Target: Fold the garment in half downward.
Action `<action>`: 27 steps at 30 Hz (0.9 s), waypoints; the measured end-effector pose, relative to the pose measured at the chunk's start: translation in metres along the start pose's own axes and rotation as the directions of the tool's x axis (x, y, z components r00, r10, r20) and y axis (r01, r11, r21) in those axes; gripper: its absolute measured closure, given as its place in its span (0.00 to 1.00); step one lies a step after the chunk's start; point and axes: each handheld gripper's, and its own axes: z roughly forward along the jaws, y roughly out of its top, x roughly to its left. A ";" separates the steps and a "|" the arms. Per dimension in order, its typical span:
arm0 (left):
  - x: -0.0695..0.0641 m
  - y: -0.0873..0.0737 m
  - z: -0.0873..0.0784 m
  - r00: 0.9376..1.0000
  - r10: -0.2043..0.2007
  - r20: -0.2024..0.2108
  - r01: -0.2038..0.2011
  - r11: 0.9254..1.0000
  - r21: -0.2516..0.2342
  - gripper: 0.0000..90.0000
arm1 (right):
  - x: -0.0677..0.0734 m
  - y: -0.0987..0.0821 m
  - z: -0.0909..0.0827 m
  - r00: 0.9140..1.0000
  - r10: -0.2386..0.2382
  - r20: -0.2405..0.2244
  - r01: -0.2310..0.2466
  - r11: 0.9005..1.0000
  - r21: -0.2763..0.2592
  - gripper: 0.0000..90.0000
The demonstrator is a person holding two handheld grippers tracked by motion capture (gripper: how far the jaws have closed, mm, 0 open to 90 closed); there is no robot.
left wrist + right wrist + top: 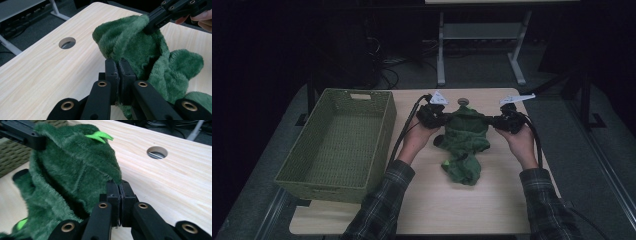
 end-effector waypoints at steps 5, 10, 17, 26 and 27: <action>-0.011 -0.008 -0.012 1.000 0.002 0.027 -0.001 0.999 -0.039 0.97 | 0.007 -0.012 -0.010 0.999 -0.013 -0.042 0.012 1.000 -0.019 0.98; -0.021 -0.018 -0.020 0.998 -0.004 0.057 0.008 0.998 -0.070 0.96 | 0.022 -0.019 -0.022 0.997 -0.050 -0.056 0.048 0.998 -0.032 0.97; -0.039 -0.034 -0.030 0.997 0.004 0.078 0.003 0.996 -0.089 0.96 | 0.041 -0.033 -0.031 0.993 -0.088 -0.073 0.086 0.996 -0.039 0.97; -0.060 -0.052 -0.039 0.993 0.044 0.111 -0.032 0.994 -0.103 0.96 | 0.062 -0.056 -0.044 0.987 -0.140 -0.084 0.137 0.990 -0.033 0.97; -0.062 -0.054 -0.039 0.992 0.046 0.116 -0.034 0.994 -0.104 0.96 | 0.064 -0.059 -0.045 0.985 -0.147 -0.085 0.145 0.989 -0.034 0.97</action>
